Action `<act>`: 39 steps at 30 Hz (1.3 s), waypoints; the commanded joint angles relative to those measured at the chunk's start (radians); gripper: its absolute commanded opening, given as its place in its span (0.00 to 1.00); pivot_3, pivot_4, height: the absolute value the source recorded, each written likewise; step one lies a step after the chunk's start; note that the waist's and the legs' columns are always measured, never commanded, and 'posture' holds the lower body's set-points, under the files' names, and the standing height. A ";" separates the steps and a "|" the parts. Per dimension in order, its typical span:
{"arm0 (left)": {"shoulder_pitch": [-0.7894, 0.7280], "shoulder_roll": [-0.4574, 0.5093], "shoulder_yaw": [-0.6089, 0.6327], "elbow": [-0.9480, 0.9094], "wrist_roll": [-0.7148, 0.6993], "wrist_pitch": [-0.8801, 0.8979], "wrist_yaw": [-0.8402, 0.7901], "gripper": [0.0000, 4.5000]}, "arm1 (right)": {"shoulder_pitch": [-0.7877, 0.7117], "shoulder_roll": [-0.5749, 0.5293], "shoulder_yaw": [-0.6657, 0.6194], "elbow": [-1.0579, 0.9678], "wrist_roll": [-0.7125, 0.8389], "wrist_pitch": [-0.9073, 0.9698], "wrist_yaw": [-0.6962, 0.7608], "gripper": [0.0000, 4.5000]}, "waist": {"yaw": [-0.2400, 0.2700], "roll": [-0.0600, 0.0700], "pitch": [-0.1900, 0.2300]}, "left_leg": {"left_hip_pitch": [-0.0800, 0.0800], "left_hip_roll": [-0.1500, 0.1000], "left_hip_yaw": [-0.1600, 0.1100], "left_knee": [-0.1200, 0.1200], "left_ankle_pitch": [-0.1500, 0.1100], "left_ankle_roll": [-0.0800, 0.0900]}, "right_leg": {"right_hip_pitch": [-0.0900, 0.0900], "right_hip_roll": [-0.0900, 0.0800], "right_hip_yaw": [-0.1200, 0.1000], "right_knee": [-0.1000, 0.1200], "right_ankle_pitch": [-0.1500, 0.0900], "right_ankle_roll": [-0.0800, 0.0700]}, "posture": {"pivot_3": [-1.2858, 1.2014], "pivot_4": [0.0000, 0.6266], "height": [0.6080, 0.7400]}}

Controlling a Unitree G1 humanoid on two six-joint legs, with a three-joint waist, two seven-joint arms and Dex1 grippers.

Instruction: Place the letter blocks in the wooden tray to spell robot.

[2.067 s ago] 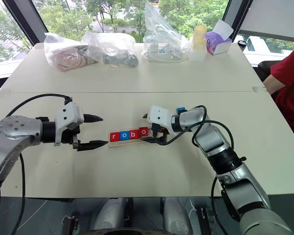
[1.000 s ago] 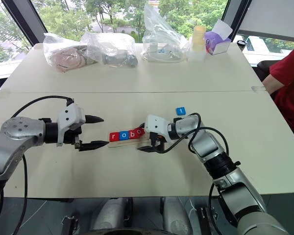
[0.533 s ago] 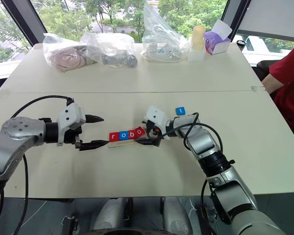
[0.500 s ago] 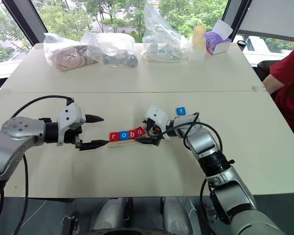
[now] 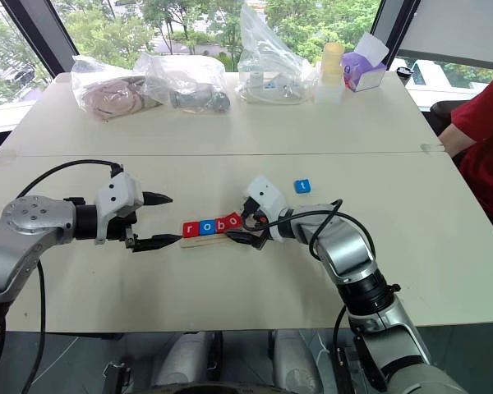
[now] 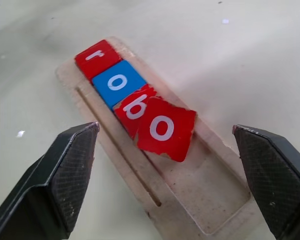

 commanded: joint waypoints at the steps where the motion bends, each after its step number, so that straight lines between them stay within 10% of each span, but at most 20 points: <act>1: -0.016 -0.001 0.002 -0.004 0.015 -0.024 -0.003 1.00 | -0.006 0.016 0.010 -0.005 -0.007 -0.016 -0.048 0.99 | 0.001 0.000 0.000 | 0.000 0.000 0.000 0.000 0.000 0.000 | 0.000 0.000 0.000 0.000 0.000 0.000 | 0.52 0.24 1.00; 6: -0.012 -0.002 0.001 0.005 0.024 -0.035 -0.004 1.00 | -0.004 0.017 0.043 0.005 -0.008 -0.029 -0.068 0.94 | 0.001 0.000 0.000 | 0.000 0.000 0.000 0.000 0.000 0.000 | 0.000 0.000 0.000 0.000 0.000 0.000 | 0.52 0.24 1.00; 13: 0.004 -0.002 0.012 0.005 0.027 -0.043 -0.001 1.00 | -0.009 0.012 0.066 0.007 -0.011 -0.047 -0.088 0.25 | 0.000 0.000 0.000 | 0.000 0.000 0.000 0.000 0.000 0.000 | 0.000 0.000 0.000 0.000 0.000 0.000 | 0.52 0.24 1.00; 39: 0.014 -0.004 0.014 0.000 0.030 -0.047 0.004 1.00 | -0.137 -0.221 0.175 0.128 -0.126 -0.469 0.224 0.25 | 0.001 0.000 0.000 | 0.000 0.000 0.001 0.000 0.000 0.000 | 0.000 0.000 0.000 -0.001 0.000 0.000 | 0.52 0.24 1.00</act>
